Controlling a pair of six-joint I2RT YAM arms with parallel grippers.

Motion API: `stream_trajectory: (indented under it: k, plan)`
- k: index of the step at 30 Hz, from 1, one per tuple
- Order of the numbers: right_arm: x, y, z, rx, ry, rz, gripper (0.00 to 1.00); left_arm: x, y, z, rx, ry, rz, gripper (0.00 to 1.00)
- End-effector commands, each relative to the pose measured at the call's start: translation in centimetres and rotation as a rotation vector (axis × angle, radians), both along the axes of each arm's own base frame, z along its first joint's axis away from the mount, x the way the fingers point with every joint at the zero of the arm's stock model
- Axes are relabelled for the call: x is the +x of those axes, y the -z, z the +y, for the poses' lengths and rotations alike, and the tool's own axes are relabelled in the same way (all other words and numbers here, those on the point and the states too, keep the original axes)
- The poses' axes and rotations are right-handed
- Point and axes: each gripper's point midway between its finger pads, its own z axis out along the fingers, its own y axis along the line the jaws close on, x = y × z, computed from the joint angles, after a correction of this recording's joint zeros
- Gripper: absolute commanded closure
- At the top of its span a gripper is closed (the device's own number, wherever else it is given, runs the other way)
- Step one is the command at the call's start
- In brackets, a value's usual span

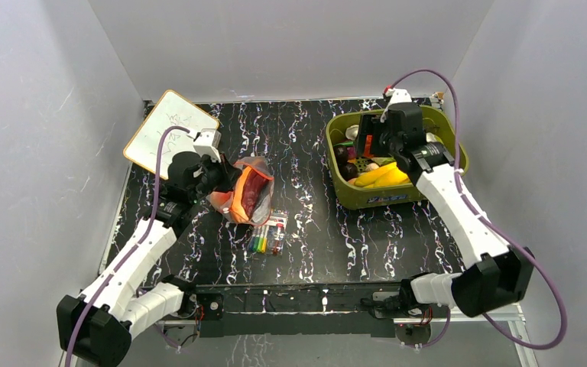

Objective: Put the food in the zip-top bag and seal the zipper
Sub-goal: Pick up the fake vegetable from the bin, then place the fake vegetable in the zipper food storage bag.

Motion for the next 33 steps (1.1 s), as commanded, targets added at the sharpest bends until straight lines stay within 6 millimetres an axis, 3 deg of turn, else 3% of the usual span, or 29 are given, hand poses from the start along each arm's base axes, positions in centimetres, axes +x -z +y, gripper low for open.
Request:
stream_trajectory:
  k: [1, 6, 10, 18, 22, 27, 33]
  plan:
    - [-2.0, -3.3, 3.4, 0.157, -0.11, -0.083, 0.54, 0.2, -2.0, -0.9, -0.084, 0.003, 0.019, 1.0]
    - [-3.9, -4.8, 6.7, 0.256, -0.214, -0.112, 0.54, 0.8, -1.1, -0.7, -0.077, -0.05, 0.103, 1.0]
    - [-5.7, -5.6, 10.4, 0.331, -0.299, -0.137, 0.53, 1.4, -0.6, -0.2, -0.054, -0.09, 0.129, 1.0]
    - [-9.9, -7.0, 19.2, 0.459, -0.494, -0.169, 0.53, 1.8, -2.3, -1.1, -0.1, -0.066, 0.125, 1.0]
    - [-11.3, -7.3, 22.1, 0.514, -0.56, -0.18, 0.53, 1.2, -2.6, -1.5, -0.12, -0.038, 0.131, 1.0]
    - [-12.8, -5.8, 25.4, 0.613, -0.614, -0.158, 0.53, 0.5, -2.6, -1.6, -0.127, -0.026, 0.139, 1.0]
    - [-13.0, -3.9, 29.1, 0.563, -0.67, -0.119, 0.51, -0.2, -3.3, -1.7, -0.132, 0.004, 0.127, 1.0]
